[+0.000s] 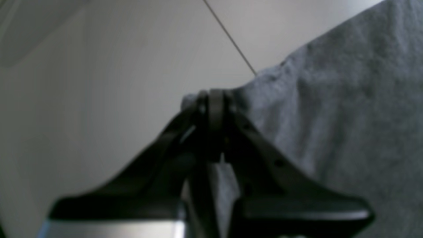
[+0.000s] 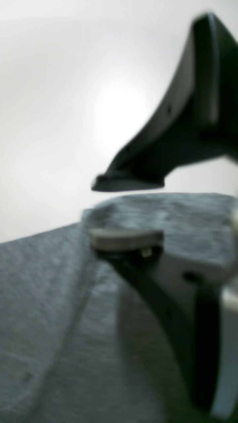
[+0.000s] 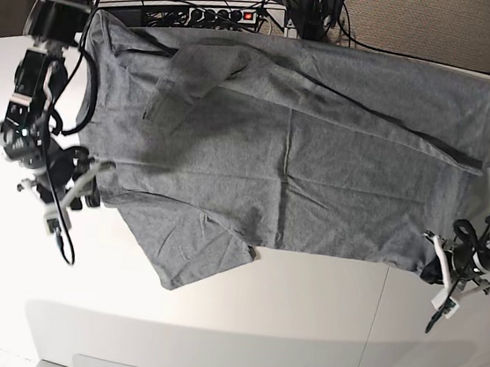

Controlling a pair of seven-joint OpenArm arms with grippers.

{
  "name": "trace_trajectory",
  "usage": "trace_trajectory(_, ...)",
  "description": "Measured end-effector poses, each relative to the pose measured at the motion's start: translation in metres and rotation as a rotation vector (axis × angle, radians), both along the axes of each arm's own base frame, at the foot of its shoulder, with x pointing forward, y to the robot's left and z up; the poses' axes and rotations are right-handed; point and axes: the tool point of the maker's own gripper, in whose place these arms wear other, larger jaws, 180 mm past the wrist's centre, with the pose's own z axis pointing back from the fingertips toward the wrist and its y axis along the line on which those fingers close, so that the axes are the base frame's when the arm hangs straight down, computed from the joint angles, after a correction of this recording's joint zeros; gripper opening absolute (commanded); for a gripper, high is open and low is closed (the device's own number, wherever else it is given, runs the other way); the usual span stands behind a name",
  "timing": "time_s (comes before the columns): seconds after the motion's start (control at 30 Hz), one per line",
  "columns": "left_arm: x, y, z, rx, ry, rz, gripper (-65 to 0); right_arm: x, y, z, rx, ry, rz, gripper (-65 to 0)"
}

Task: Fold the T-shirt properly
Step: 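Move both grippers to the shirt's opposite long edge and pinch it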

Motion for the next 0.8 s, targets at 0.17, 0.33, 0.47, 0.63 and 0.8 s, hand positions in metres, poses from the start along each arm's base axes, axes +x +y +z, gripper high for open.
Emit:
trace_trajectory(0.17,-0.002,0.004,0.012,0.041,0.013,-0.017,-65.0,0.027,0.000,-0.006,0.038,0.013,-0.004,-39.5)
trace_trajectory(0.33,-0.007,0.016,0.030,-0.030,0.020,0.019,-65.0,0.051,0.007,-0.024,0.013,0.051,0.025,-39.5)
trace_trajectory(0.47,-0.015,0.013,0.040,-0.066,0.044,-0.028,-65.0,0.051,0.012,-0.051,-0.027,0.138,0.056,-39.5)
trace_trajectory(0.63,-0.020,0.021,0.051,-0.085,0.051,-0.028,-65.0,0.048,0.009,-0.069,-0.063,0.201,0.065,-39.5)
trace_trajectory(0.8,-0.022,0.027,0.052,-0.070,0.055,-0.021,-65.0,0.042,0.002,-0.083,-0.059,0.228,0.047,-39.5)
